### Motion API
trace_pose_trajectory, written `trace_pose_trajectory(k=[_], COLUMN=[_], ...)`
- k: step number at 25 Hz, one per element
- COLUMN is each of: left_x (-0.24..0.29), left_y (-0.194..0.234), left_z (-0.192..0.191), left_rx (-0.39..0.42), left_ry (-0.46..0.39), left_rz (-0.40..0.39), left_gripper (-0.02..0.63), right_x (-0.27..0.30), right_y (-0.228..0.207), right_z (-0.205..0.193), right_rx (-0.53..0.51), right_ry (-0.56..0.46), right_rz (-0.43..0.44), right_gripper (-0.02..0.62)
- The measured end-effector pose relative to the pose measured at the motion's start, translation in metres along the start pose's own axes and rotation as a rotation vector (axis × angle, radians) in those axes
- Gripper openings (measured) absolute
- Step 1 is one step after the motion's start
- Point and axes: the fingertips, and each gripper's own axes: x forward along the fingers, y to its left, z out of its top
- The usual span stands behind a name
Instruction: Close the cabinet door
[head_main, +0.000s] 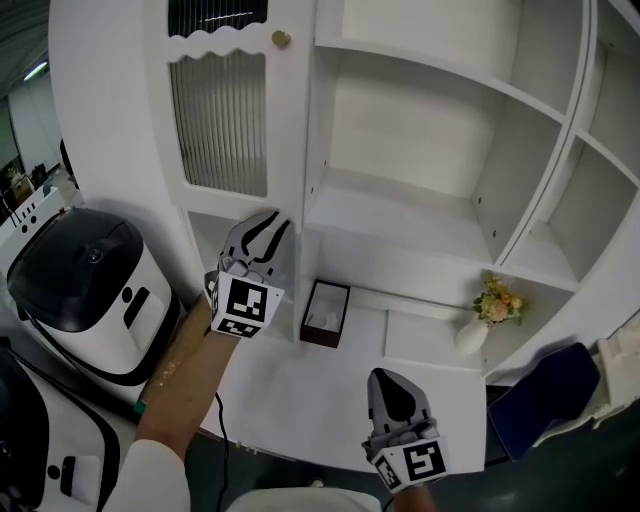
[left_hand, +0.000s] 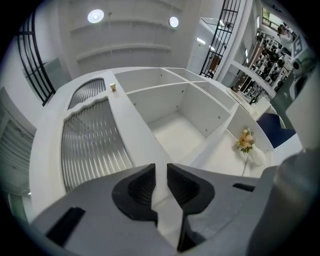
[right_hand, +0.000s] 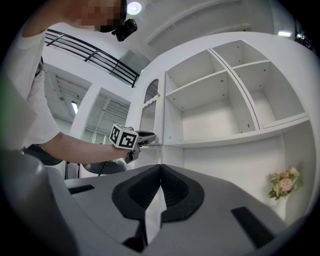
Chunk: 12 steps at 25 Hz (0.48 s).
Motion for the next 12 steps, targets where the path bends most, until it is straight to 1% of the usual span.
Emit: trace_pose_trajectory(k=[7, 12], left_x=[-0.059, -0.12], left_y=[0.014, 0.031], left_z=[0.005, 0.002], left_rx=[-0.009, -0.042], left_ry=[-0.019, 0.002], left_rz=[0.043, 0.1], left_gripper=[0.005, 0.005], right_x=[0.01, 0.02], right_y=[0.032, 0.051], right_z=[0.007, 0.007], right_rx=[-0.006, -0.012], right_ry=[-0.009, -0.006], right_rz=[0.059, 0.088], right_gripper=[0.0, 0.0])
